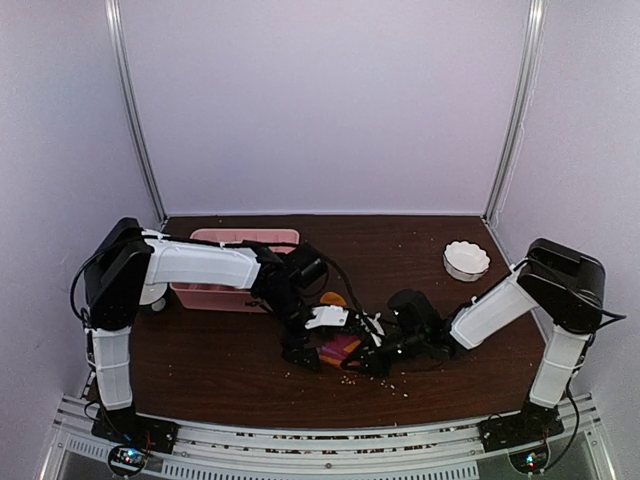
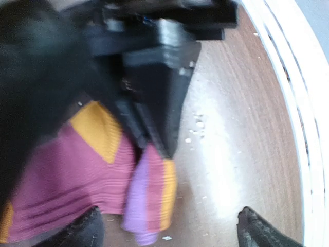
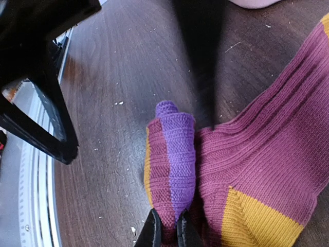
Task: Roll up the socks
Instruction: Roll the sock.
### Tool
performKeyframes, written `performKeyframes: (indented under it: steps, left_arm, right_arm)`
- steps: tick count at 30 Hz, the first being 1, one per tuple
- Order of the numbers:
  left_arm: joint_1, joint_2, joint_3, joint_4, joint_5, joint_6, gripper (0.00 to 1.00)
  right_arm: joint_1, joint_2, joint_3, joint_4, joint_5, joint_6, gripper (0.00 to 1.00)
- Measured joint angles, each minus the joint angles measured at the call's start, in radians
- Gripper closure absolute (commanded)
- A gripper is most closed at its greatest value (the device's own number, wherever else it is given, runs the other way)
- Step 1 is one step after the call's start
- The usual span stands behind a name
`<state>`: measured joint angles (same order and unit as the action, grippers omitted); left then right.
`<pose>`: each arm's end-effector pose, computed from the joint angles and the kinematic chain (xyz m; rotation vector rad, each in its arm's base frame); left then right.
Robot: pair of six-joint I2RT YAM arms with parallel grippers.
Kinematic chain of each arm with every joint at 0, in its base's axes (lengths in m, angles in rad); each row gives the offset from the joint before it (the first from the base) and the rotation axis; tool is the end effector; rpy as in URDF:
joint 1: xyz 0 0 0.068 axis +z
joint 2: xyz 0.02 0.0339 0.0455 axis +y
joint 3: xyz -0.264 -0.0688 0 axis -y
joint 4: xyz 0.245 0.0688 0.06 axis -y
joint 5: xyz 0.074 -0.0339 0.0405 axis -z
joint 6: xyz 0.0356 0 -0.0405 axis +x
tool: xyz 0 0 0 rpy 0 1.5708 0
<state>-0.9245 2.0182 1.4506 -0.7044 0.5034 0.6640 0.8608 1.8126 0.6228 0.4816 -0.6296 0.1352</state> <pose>0.2296 -0.3329 0.1699 2.0830 1.8938 -0.7723 0.1849 0.2473 0.0978 -1.1857 2.1122 1.2119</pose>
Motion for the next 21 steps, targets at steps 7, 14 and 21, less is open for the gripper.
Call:
performKeyframes:
  steps: [7,14,21]
  left_arm:
    - [-0.021,-0.006,-0.038,0.064,-0.006,0.001,0.54]
    - [-0.043,-0.013,-0.064,0.113,-0.045,0.017,0.58]
    - [-0.053,0.031,-0.023,0.098,-0.079,0.026,0.83]
  right_arm:
    - [-0.048,0.059,0.042,-0.006,-0.116,0.064,1.0]
    - [-0.069,0.095,0.069,-0.023,-0.176,0.097,1.0]
    - [-0.071,0.088,0.071,-0.027,-0.184,0.104,1.0]
